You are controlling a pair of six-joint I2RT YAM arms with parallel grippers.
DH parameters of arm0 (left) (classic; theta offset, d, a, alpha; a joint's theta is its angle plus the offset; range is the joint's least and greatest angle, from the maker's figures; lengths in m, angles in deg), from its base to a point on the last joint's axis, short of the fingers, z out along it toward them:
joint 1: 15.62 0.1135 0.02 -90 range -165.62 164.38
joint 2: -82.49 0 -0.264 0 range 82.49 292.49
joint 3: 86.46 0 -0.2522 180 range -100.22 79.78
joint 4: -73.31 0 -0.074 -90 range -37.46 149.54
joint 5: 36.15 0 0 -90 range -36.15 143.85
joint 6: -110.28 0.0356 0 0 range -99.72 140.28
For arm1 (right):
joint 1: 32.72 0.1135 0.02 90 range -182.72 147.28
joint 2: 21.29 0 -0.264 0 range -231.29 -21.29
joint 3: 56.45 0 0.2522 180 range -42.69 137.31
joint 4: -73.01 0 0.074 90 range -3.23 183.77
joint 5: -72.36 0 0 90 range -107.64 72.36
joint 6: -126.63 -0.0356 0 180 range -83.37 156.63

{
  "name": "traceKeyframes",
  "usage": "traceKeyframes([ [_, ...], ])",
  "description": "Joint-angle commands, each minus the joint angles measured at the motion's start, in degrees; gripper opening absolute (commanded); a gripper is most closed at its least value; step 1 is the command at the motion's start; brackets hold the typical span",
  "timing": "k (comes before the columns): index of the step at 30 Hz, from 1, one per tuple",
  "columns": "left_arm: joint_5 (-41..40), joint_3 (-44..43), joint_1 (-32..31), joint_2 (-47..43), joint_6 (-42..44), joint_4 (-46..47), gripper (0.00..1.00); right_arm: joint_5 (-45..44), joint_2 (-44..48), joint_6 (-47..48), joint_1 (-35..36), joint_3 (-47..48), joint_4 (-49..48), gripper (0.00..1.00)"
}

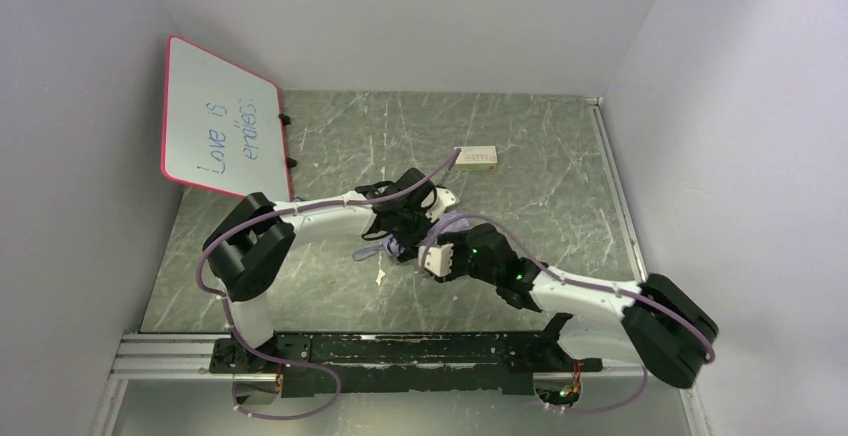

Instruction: Put away the umbrella

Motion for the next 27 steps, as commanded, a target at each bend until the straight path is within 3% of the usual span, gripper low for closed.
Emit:
traceKeyframes([
  [1, -8.7, 4.9, 1.3, 6.8, 1.9, -9.8, 0.05, 3.6, 9.9, -17.4, 0.5, -1.2, -1.8, 0.54],
  [5, -8.6, 4.8, 1.3, 7.3, 2.0, -9.9, 0.05, 1.0, 20.3, -29.4, 1.1, -1.7, 0.6, 0.53],
  [10, -8.5, 4.5, 1.3, 7.7, 2.0, -10.0, 0.05, -7.1, 26.5, -47.6, 1.2, -1.2, 4.6, 0.52],
  [13, -8.4, 4.6, 1.3, 7.6, 2.0, -9.9, 0.05, -10.0, 27.6, -54.3, 1.3, 0.6, 6.2, 0.52],
  [16, -8.3, 4.6, 1.3, 7.7, 2.0, -10.0, 0.05, -13.3, 26.1, -66.8, 1.3, 4.5, 10.6, 0.50],
  [21, -8.5, 4.5, 1.3, 7.8, 2.0, -10.1, 0.05, -9.5, 24.5, -78.5, 1.4, 3.1, 10.0, 0.51],
  [24, -8.3, 4.6, 1.3, 7.8, 2.0, -10.0, 0.05, -11.6, 26.2, -78.0, 1.6, 1.0, 9.1, 0.51],
  [27, -8.1, 4.5, 1.3, 7.9, 2.0, -9.9, 0.05, -8.4, 26.3, -64.7, 1.6, 4.0, 10.7, 0.51],
])
